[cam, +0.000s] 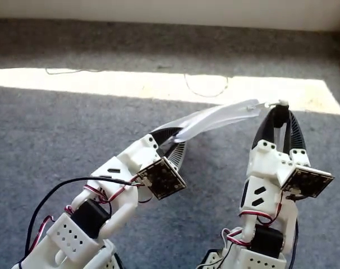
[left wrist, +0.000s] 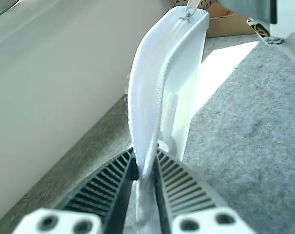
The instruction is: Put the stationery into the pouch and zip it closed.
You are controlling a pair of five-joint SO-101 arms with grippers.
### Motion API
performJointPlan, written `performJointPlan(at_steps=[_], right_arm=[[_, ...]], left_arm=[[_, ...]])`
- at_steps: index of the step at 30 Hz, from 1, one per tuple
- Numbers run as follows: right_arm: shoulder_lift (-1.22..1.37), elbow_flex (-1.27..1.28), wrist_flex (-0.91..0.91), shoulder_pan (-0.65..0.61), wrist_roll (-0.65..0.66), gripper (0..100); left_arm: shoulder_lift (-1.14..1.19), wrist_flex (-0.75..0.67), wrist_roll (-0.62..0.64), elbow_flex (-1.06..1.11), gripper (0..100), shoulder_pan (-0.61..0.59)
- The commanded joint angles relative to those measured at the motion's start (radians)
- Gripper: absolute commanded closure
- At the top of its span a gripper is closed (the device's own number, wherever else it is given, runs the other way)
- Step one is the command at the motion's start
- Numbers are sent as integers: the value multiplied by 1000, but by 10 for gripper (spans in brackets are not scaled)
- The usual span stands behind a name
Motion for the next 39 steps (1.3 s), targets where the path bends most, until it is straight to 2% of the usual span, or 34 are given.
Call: performJointPlan(at_steps=[1, 6, 12, 16, 22, 28, 33, 39], right_arm=[[-13, -13, 24, 28, -12, 903], [-15, -44, 214, -99, -12, 805], [-15, -91, 340, -200, -12, 803], [-15, -87, 341, -229, -12, 803], [-15, -85, 341, -277, -12, 803], [-15, -85, 341, -274, -12, 803], [-15, -85, 341, -272, -12, 803], [-15, -85, 341, -271, -12, 803]], left_arm=[[-30, 3, 20, -31, 995, -77], [-30, 3, 17, -36, 995, -81], [-28, 5, 17, -81, 995, -168], [-28, 6, 5, -101, 995, -231], [-30, 2, -100, -119, 995, -328], [-30, 2, -189, -171, 995, -429], [-30, 6, -301, -162, 995, -438], [-30, 6, -334, -108, 995, -432]])
